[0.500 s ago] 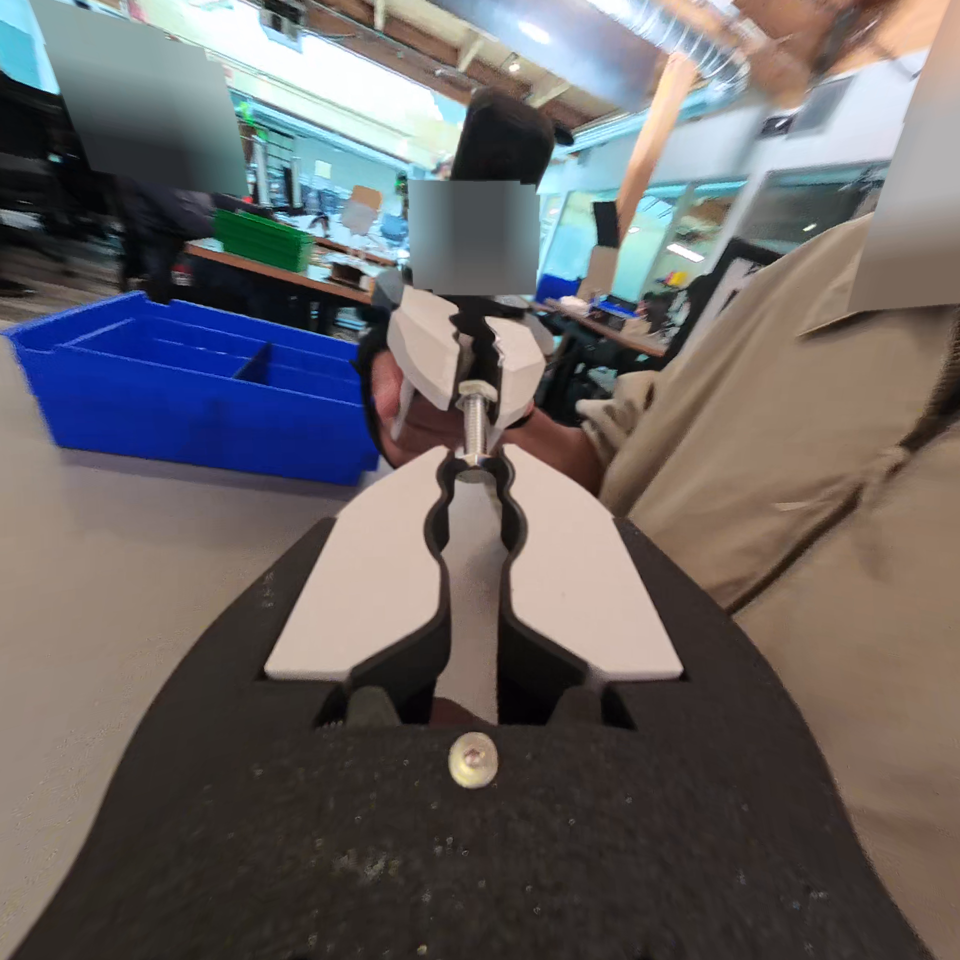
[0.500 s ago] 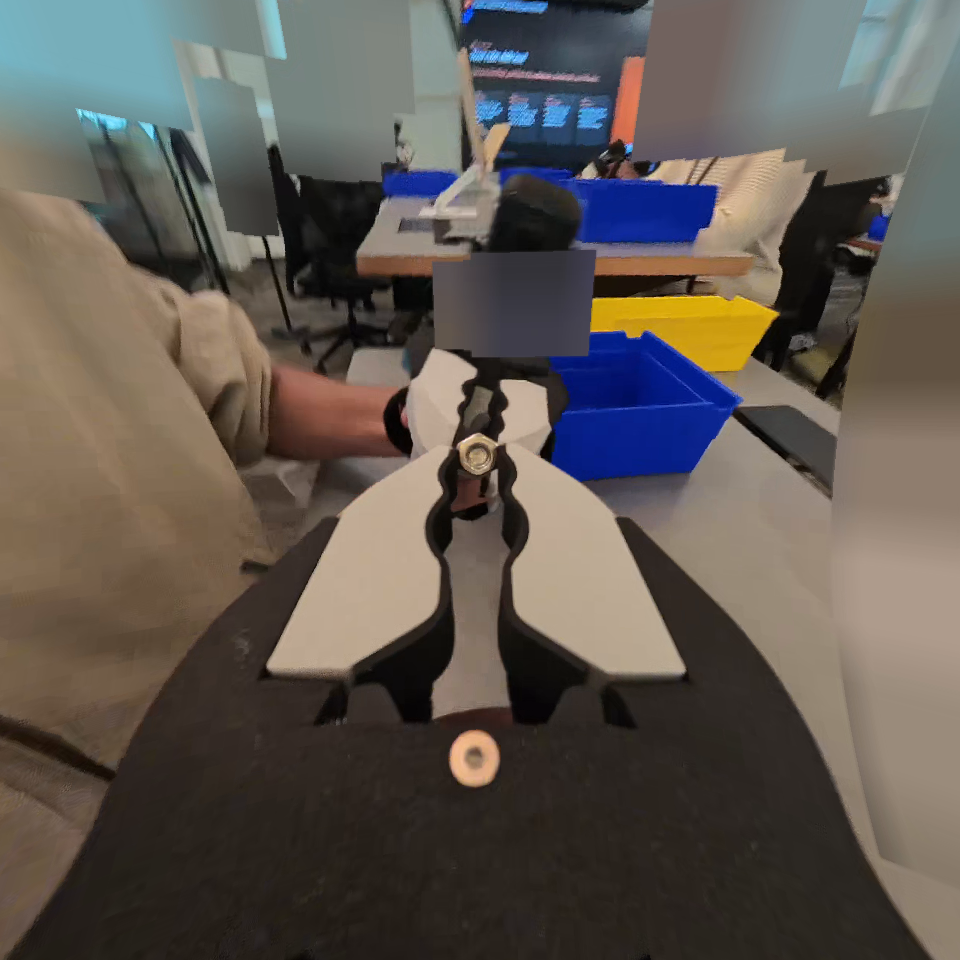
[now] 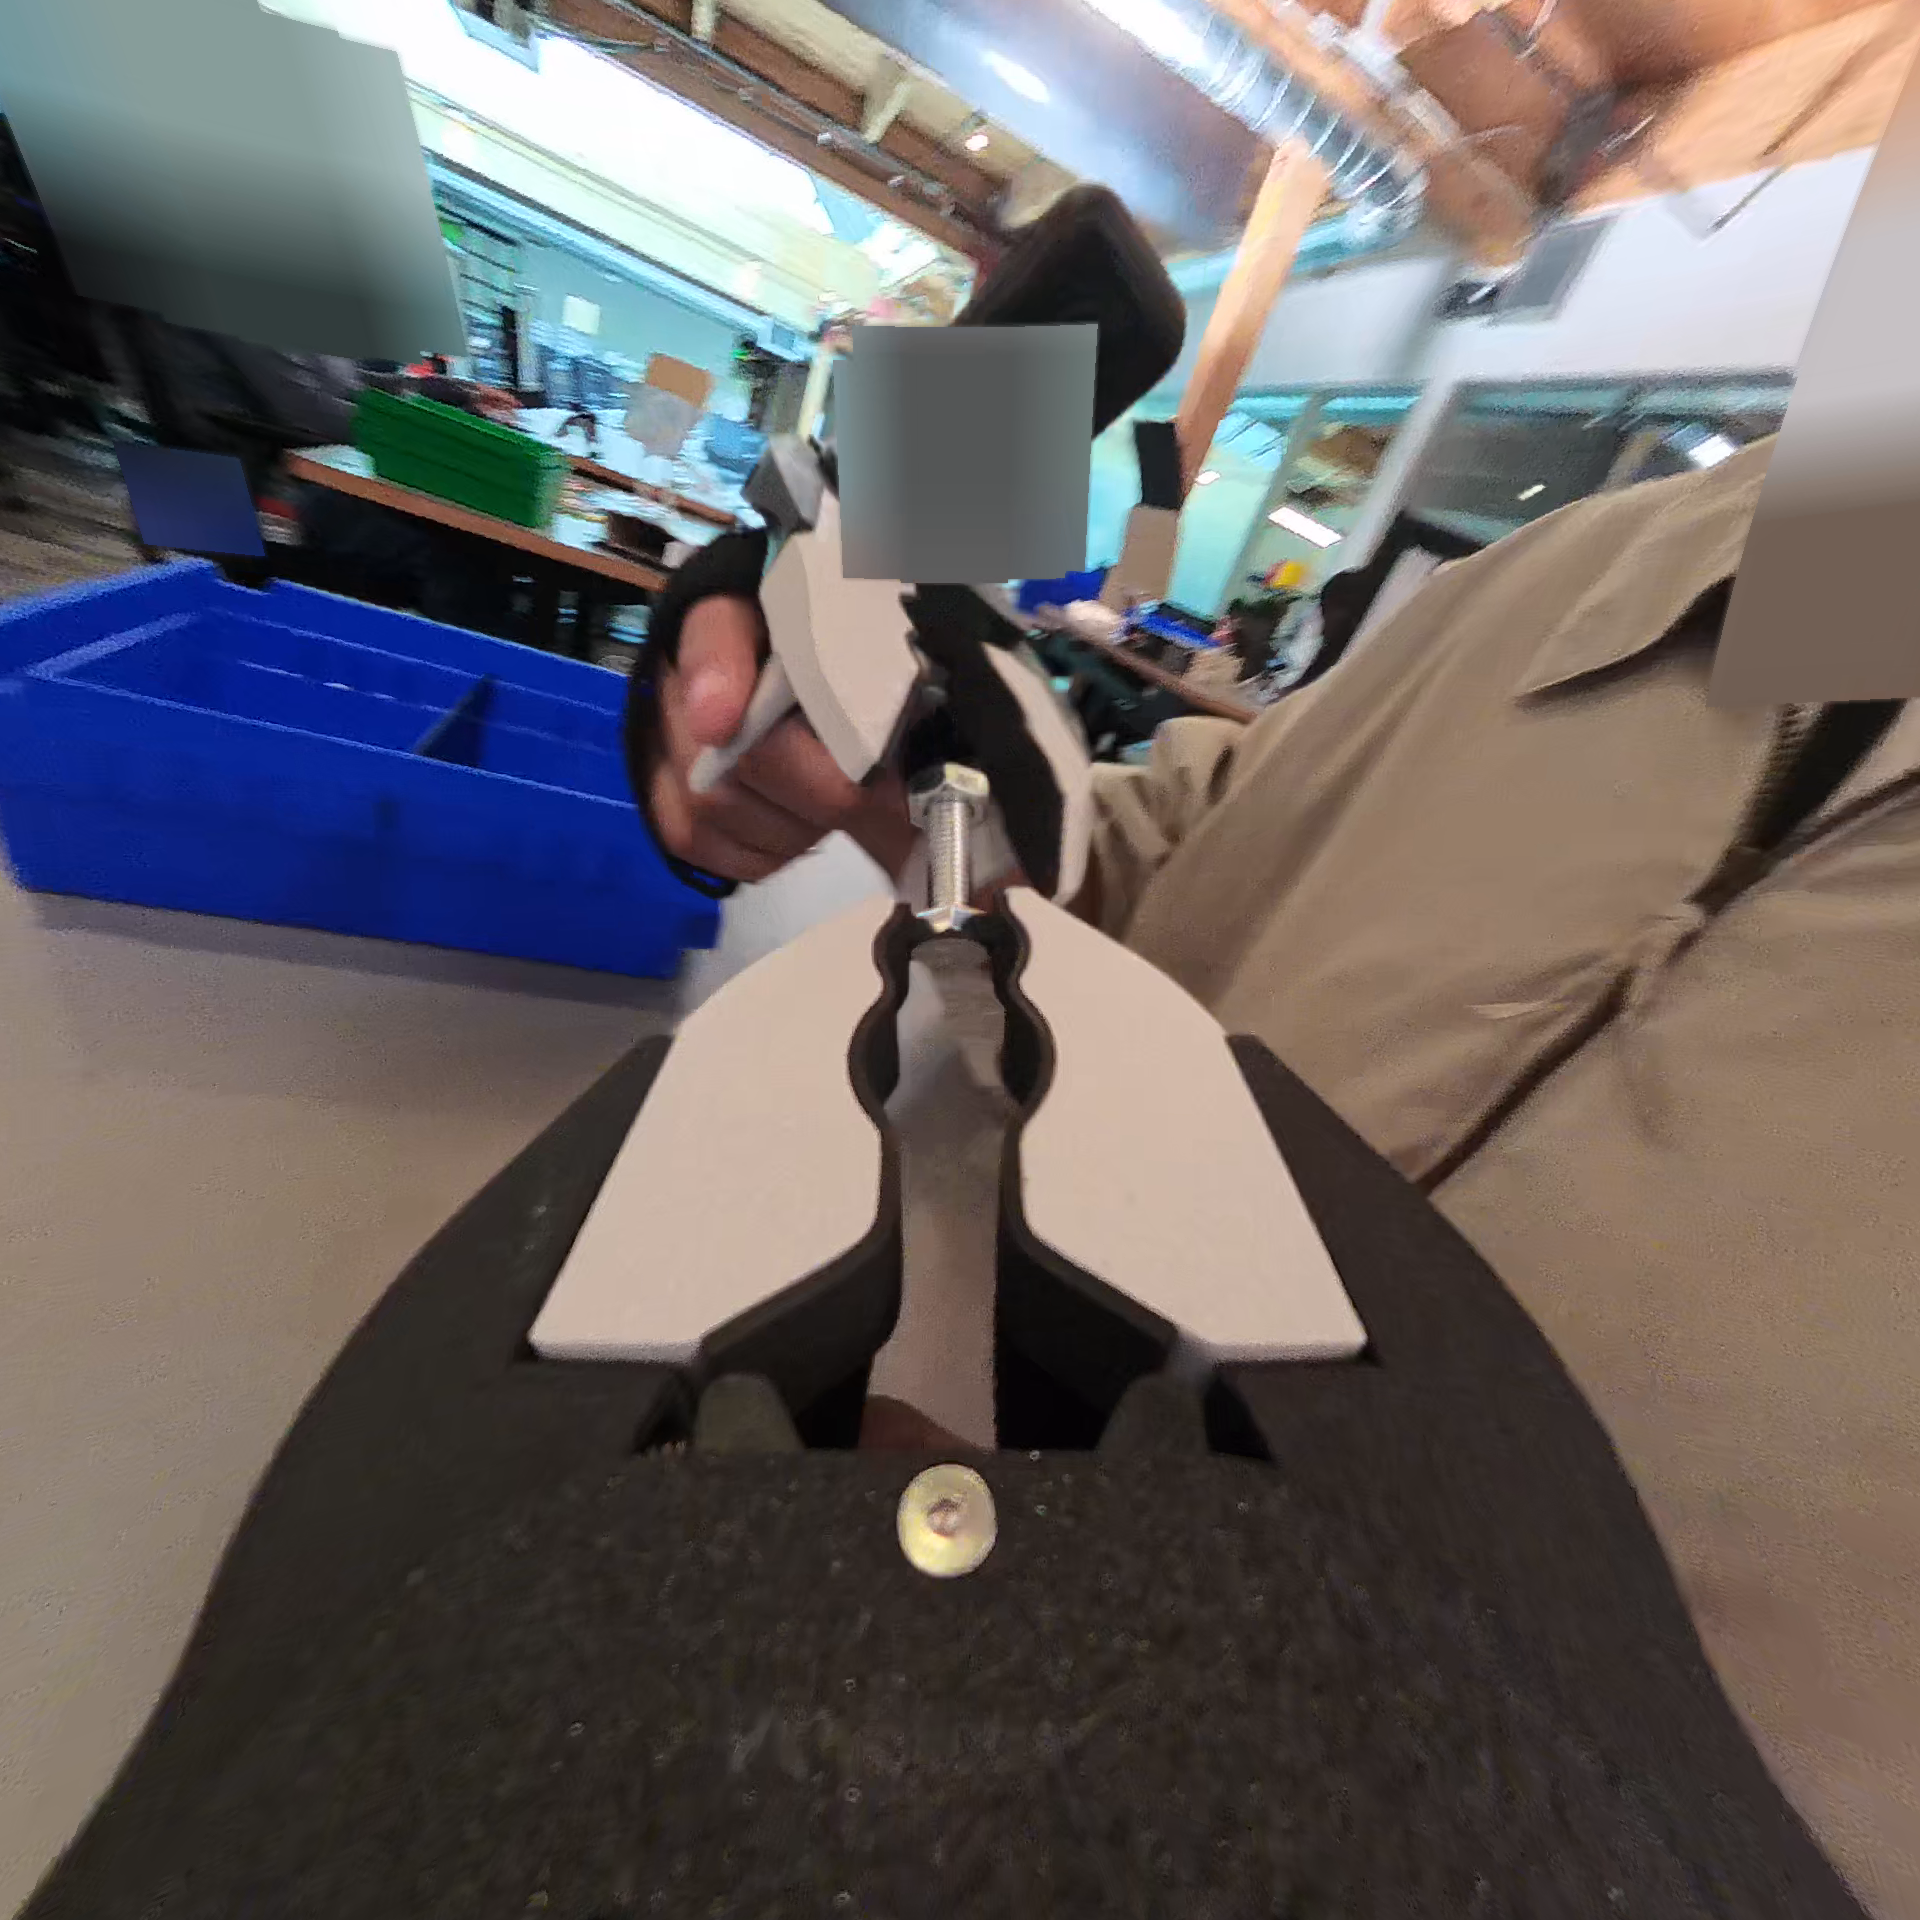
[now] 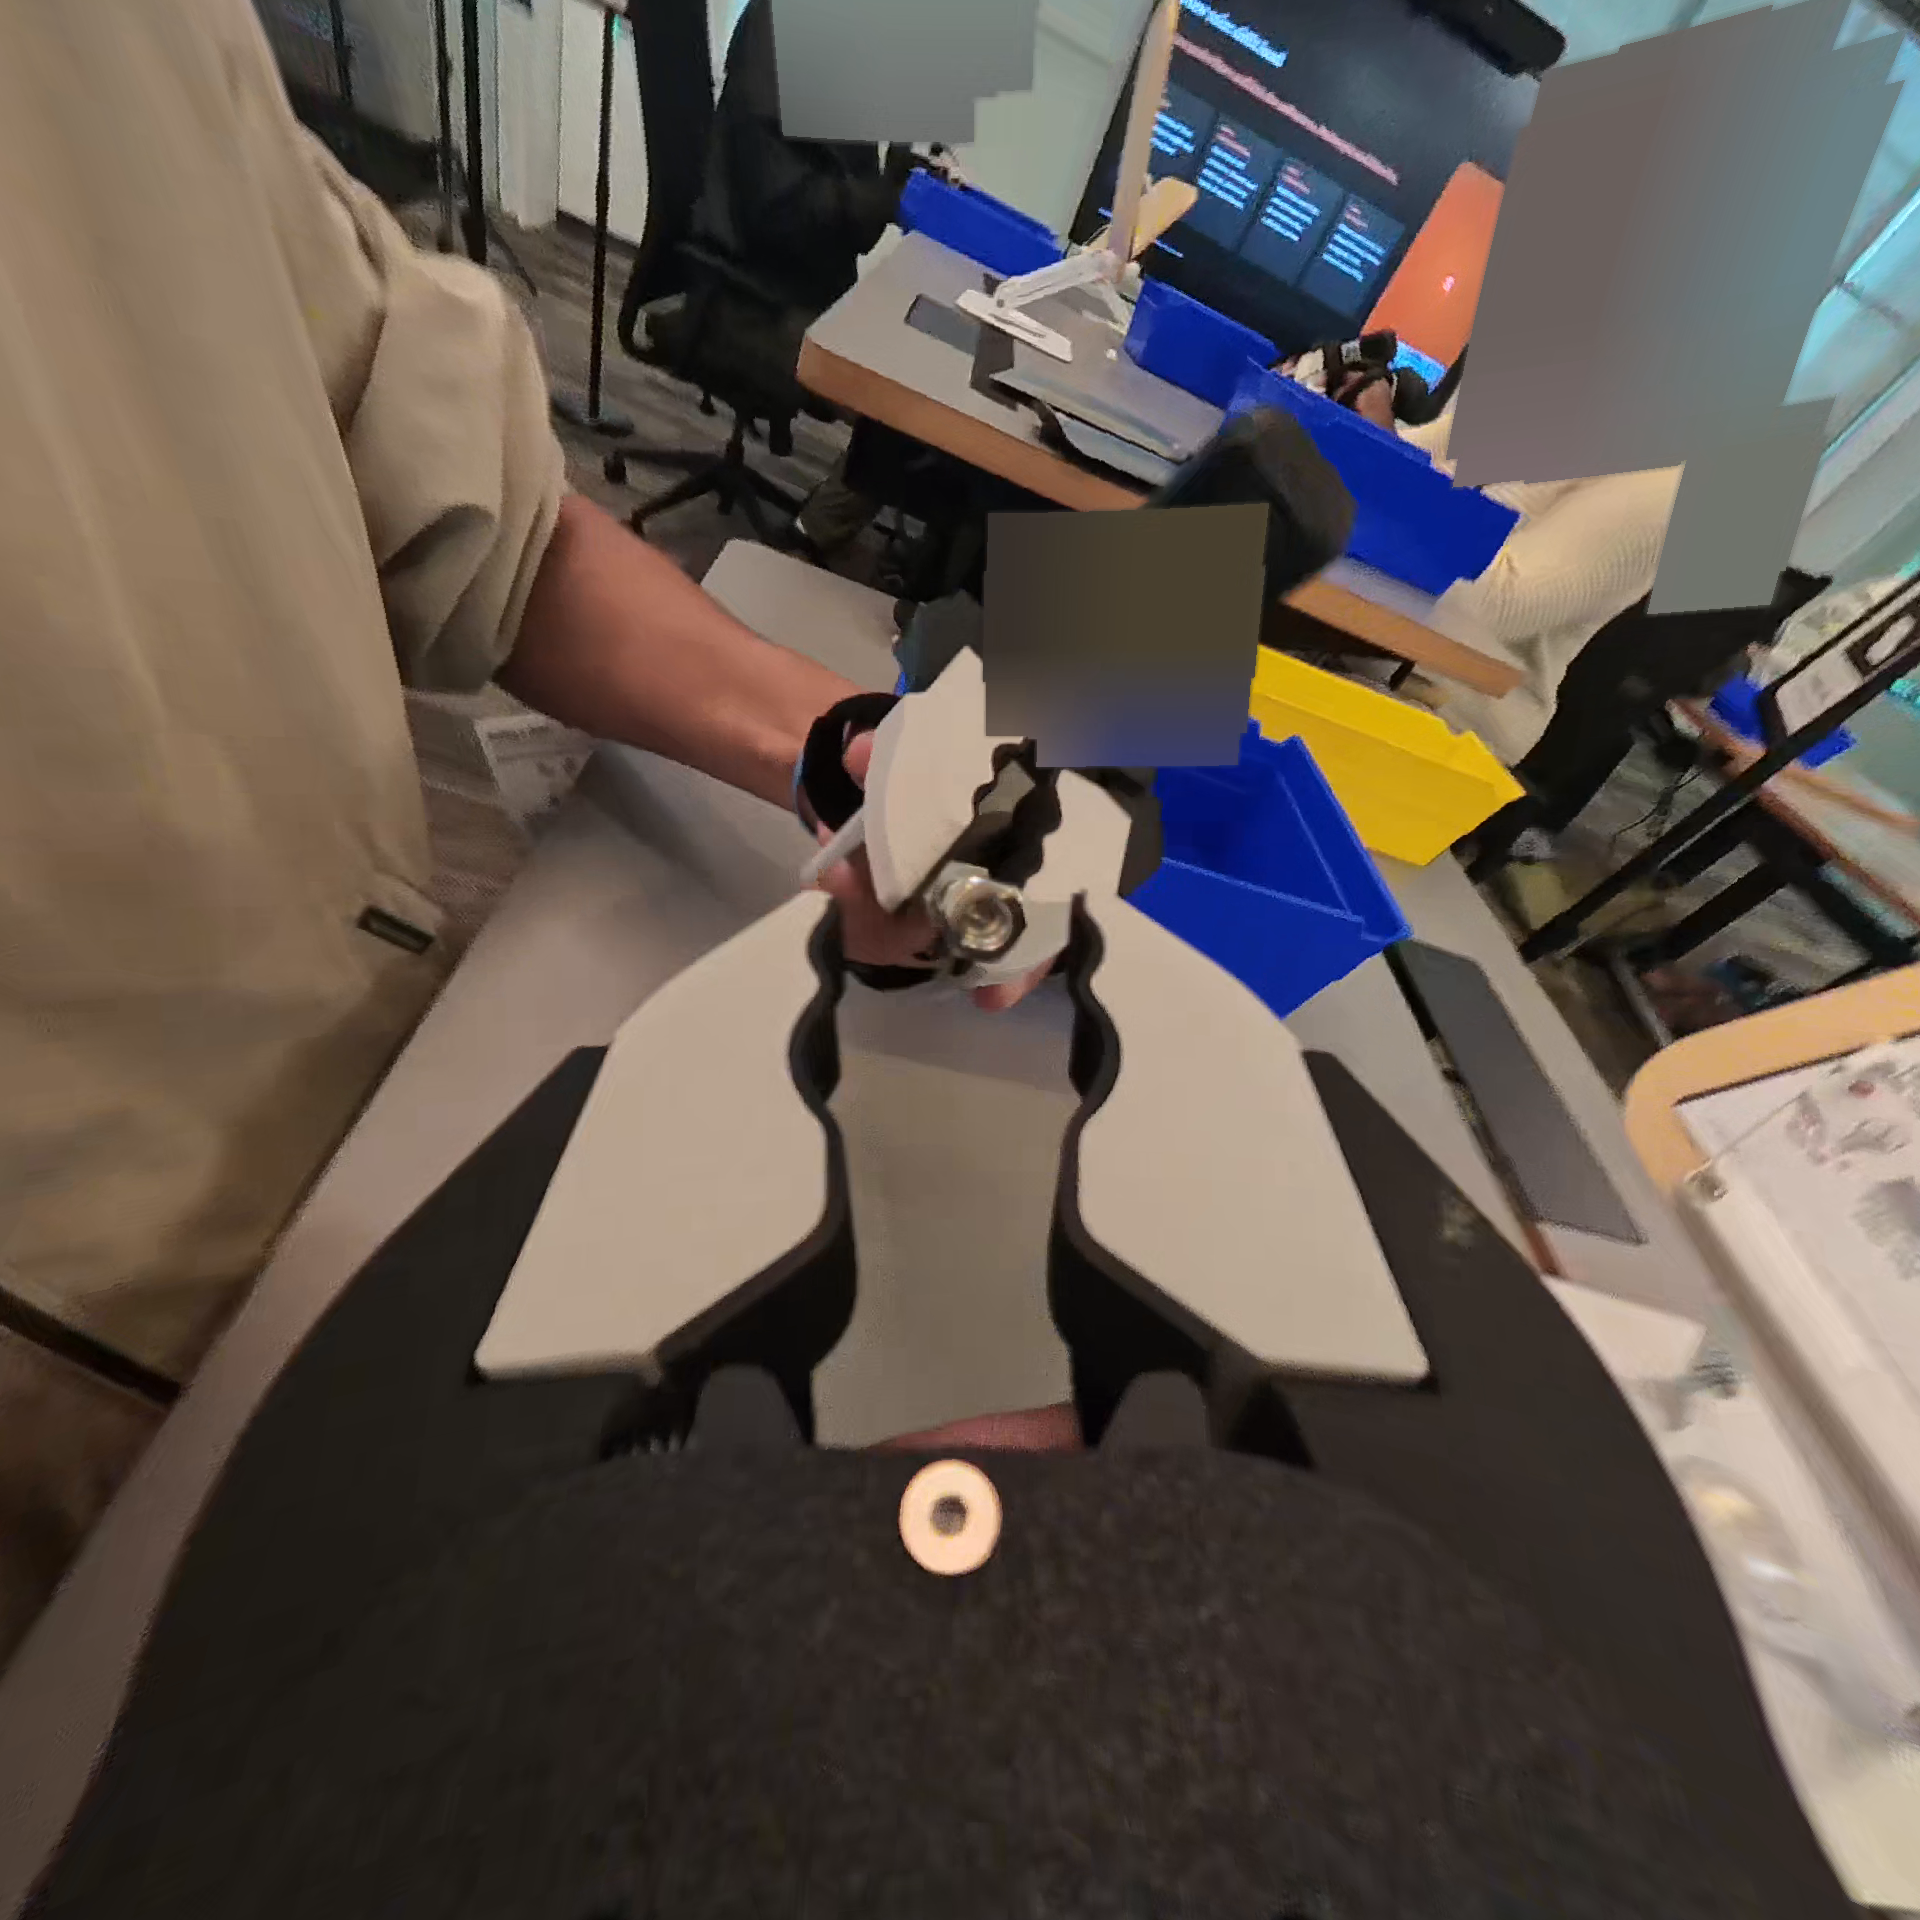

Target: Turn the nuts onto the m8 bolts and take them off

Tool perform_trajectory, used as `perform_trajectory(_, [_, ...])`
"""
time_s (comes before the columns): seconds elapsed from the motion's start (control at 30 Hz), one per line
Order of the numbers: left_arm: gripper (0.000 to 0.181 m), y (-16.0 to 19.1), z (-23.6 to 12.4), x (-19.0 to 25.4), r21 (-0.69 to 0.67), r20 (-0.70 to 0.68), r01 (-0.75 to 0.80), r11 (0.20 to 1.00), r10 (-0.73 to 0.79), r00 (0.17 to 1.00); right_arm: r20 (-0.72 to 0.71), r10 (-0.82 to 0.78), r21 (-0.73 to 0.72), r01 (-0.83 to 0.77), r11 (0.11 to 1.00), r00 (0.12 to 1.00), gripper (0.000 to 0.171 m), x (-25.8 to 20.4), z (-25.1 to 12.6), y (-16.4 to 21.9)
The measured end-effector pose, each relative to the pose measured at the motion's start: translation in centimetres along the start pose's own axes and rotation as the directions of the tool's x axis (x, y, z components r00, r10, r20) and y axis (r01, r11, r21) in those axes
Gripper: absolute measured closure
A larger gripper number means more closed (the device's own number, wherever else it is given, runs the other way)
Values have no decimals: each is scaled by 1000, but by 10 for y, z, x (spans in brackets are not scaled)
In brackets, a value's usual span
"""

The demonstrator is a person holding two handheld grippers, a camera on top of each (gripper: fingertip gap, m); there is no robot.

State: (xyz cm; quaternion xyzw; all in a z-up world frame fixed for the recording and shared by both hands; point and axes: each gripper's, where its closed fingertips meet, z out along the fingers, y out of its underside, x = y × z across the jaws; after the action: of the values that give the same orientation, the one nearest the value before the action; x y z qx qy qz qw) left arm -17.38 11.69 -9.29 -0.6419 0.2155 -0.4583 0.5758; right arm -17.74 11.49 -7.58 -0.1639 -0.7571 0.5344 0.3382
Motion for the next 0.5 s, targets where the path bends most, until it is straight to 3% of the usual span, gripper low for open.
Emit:
perform_trajectory(0.17, [166,-1,-2,-16,-94,214,-208,974,224,951,-95,366,159,-349,924,926,121,15,-4,10])
perform_trajectory(0.23, [166,-2,-4,-23,-130,289,-270,954,297,910,-138,565,233,-528,817,814,126,27,-6,21])
perform_trajectory(0.27, [166,-3,-4,-24,-140,317,-295,945,325,891,-111,648,297,-597,745,753,120,28,-7,21])
perform_trajectory(0.33, [167,-4,-7,-31,-172,389,-340,925,381,839,-79,784,359,-716,598,615,125,31,-9,29])
perform_trajectory(0.4, [167,-1,-8,-36,-221,429,-368,903,429,795,8,826,375,-767,520,564,125,24,-6,26])
perform_trajectory(0.5, [167,6,-7,-39,-273,436,-385,881,471,767,-13,838,347,-783,516,546,129,18,2,30])
